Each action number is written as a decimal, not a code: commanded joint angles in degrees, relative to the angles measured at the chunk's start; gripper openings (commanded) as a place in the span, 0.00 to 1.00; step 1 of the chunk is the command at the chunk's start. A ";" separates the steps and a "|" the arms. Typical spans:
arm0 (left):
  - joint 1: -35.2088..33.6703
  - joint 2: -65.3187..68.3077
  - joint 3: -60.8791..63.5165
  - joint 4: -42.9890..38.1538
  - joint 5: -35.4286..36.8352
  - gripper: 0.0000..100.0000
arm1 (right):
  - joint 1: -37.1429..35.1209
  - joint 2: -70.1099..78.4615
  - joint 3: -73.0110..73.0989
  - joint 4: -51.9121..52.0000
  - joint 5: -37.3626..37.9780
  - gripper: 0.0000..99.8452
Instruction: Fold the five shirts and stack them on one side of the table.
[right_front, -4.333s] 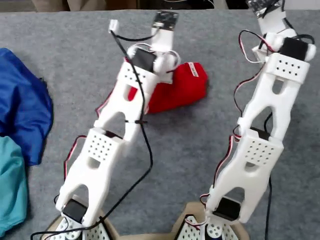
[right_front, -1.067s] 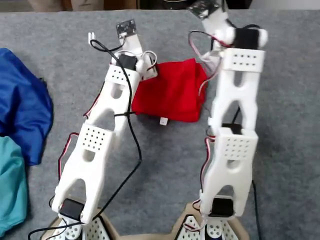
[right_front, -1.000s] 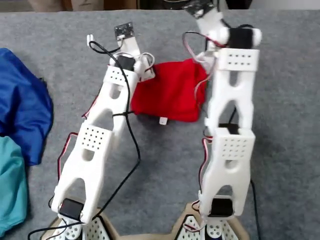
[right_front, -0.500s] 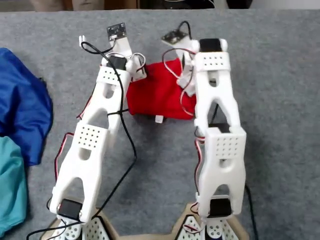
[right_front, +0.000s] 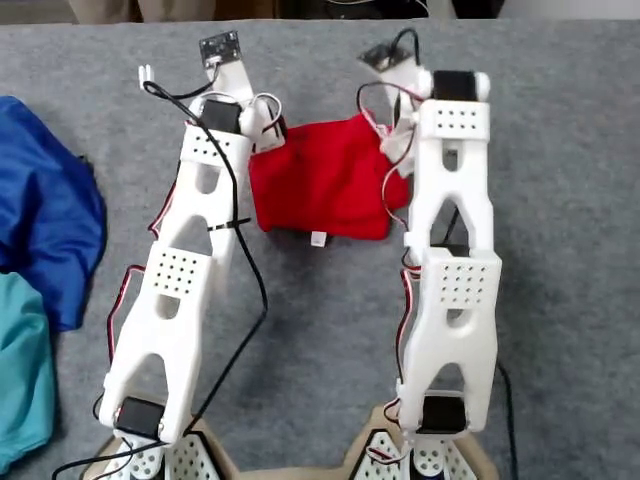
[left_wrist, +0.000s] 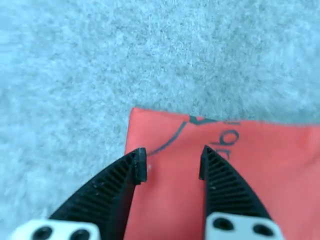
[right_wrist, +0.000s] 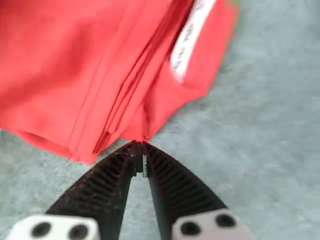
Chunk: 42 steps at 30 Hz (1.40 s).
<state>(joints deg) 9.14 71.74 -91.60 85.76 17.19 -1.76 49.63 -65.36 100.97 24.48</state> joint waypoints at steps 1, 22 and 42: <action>-0.97 -4.79 -4.13 4.57 -2.64 0.19 | -0.22 -2.68 -7.60 1.49 -1.41 0.01; -3.52 -52.79 42.90 15.21 -19.96 0.02 | 1.80 -57.80 60.88 1.05 -16.62 0.01; -22.15 -115.38 107.34 15.03 -28.13 0.02 | 4.00 -62.02 80.48 -12.31 -72.97 0.19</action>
<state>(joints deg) -9.14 -39.74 14.33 100.35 -7.25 1.67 -13.58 14.99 92.53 -37.32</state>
